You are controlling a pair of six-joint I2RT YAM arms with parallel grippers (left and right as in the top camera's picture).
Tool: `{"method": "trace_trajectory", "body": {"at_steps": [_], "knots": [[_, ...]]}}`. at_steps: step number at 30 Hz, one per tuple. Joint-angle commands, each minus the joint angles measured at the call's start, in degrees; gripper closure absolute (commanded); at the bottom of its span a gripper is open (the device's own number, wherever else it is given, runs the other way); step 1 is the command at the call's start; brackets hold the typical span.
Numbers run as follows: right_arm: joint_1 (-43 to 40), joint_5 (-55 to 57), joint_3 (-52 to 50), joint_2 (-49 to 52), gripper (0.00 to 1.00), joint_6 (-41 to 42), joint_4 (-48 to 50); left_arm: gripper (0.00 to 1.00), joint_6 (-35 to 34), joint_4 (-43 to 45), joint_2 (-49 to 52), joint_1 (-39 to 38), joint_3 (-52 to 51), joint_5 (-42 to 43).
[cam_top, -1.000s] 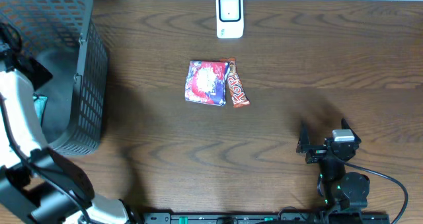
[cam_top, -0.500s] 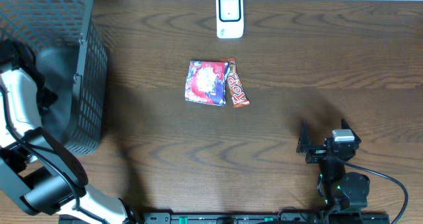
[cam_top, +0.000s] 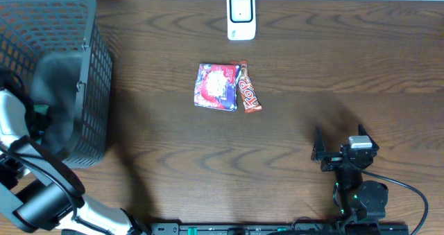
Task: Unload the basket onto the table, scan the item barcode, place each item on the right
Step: 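Reach the left gripper into the basket and grasp the orange tissue pack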
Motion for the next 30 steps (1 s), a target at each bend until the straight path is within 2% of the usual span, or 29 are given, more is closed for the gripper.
{"method": "trace_trajectory", "body": {"at_steps": [1, 7, 19, 22, 24, 26, 28, 29, 30], "knots": [[0.3, 0.1, -0.1, -0.3, 0.01, -0.2, -0.2, 0.03, -0.7, 0.5, 0.3, 1.6, -1.5, 3.1], [0.3, 0.1, -0.1, -0.3, 0.01, -0.2, -0.2, 0.1, -0.7, 1.2, 0.4, 1.3, -1.7, 4.9], [0.3, 0.1, -0.1, -0.3, 0.01, -0.2, -0.2, 0.1, -0.5, 2.4, 0.4, 1.3, -2.4, 4.9], [0.3, 0.1, -0.1, -0.3, 0.01, -0.2, -0.2, 0.15, -0.5, 2.6, 0.4, 1.3, -2.4, 4.9], [0.3, 0.1, -0.1, -0.3, 0.01, -0.2, -0.2, 0.27, 0.3, 3.0, 0.4, 1.3, -2.4, 4.9], [0.3, 0.1, -0.1, -0.3, 0.01, -0.2, -0.2, 0.62, 1.2, 3.3, 0.4, 1.3, -2.4, 4.9], [0.3, 0.1, -0.1, -0.3, 0.01, -0.2, -0.2, 0.88, 1.2, 3.3, 0.4, 1.3, -2.4, 5.0], [0.3, 0.1, -0.1, -0.3, 0.01, -0.2, -0.2, 0.92, 1.2, 3.3, 0.4, 1.3, -2.4, 4.9], [0.3, 0.1, -0.1, -0.3, 0.01, -0.2, -0.2, 0.93, 1.2, 3.2, 0.4, 1.3, -2.4, 5.0]]}}
